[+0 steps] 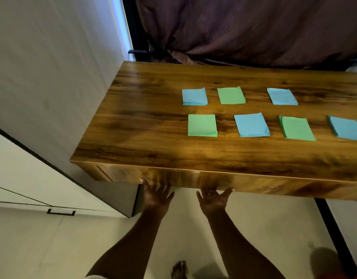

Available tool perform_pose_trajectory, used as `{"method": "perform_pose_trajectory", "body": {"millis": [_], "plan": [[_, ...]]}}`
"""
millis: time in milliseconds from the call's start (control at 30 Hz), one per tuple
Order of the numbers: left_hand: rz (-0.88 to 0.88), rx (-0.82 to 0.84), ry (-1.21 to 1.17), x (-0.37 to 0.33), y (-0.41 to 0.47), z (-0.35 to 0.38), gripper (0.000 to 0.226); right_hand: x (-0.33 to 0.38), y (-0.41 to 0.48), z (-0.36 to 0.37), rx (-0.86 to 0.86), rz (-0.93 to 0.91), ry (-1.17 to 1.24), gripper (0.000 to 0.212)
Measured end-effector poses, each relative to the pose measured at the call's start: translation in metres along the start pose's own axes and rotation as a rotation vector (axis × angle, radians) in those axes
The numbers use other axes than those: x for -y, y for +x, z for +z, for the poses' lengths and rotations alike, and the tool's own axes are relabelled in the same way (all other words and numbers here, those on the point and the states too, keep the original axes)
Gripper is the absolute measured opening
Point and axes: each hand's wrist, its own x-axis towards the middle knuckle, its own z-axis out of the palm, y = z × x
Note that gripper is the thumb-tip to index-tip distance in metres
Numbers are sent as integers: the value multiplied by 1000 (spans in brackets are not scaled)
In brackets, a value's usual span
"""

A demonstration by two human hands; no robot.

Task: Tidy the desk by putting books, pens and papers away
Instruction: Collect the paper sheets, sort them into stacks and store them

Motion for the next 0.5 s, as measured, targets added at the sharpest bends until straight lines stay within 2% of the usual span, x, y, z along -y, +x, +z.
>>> {"method": "perform_pose_trajectory", "body": {"millis": [200,367,500], "plan": [[-19,35,-128,-1,-3,5,77,4,7,-4,15,3,-9,100],[-43,-32,-51,3,-10,-7,97,-2,-5,-16,-40,-6,-10,101],[-47,-63,9,6,-29,-22,89,-4,-22,-38,-50,12,-120,95]]}}
